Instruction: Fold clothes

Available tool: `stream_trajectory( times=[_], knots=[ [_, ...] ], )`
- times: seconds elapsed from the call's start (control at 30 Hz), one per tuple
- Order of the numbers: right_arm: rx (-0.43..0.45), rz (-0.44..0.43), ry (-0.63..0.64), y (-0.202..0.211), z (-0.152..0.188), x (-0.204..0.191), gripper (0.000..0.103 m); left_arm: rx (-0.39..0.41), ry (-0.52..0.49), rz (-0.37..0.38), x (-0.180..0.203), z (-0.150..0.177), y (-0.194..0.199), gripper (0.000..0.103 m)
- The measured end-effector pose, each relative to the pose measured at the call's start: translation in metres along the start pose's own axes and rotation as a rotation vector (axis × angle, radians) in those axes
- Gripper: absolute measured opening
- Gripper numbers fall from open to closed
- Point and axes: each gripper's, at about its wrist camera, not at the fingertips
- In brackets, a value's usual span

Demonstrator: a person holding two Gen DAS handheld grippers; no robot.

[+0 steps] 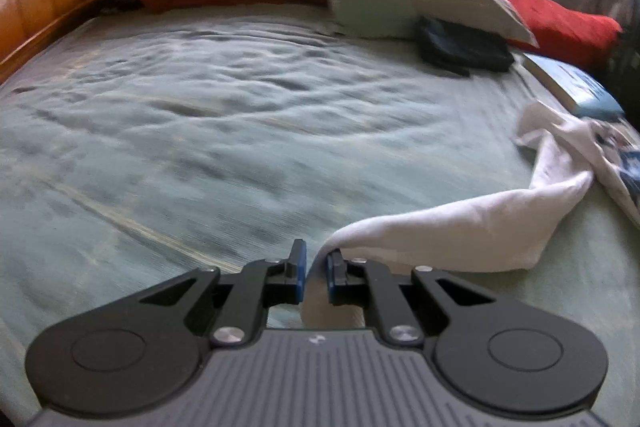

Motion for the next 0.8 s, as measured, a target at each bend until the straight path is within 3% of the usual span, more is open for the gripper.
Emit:
stream_trajectory(
  times=[0.27,0.5,0.57,0.8],
  knots=[
    [-0.019,0.019,-0.001,-0.009,-0.003,-0.003,0.103,0.006,0.059,-0.103,-0.048,-0.029,-0.011,0.007],
    [-0.034,0.042,-0.016,-0.016,-0.004,0.001,0.103,-0.039,0.097,-0.207,-0.083,-0.051,-0.034,0.007],
    [-0.037,0.048,-0.018,-0.017,-0.004,0.002,0.103,-0.063,0.092,-0.228,-0.087,-0.054,-0.043,0.018],
    [-0.046,0.053,-0.021,-0.020,-0.004,0.003,0.103,-0.018,0.115,-0.298,-0.093,-0.060,-0.042,0.034]
  ],
)
Point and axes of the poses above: each gripper's, at about its wrist camera, not at the fingertips, and y roughly against the way its jaws point, x to its right, z to its underside, and after that the axes turned 7 degrees about x, right-handed
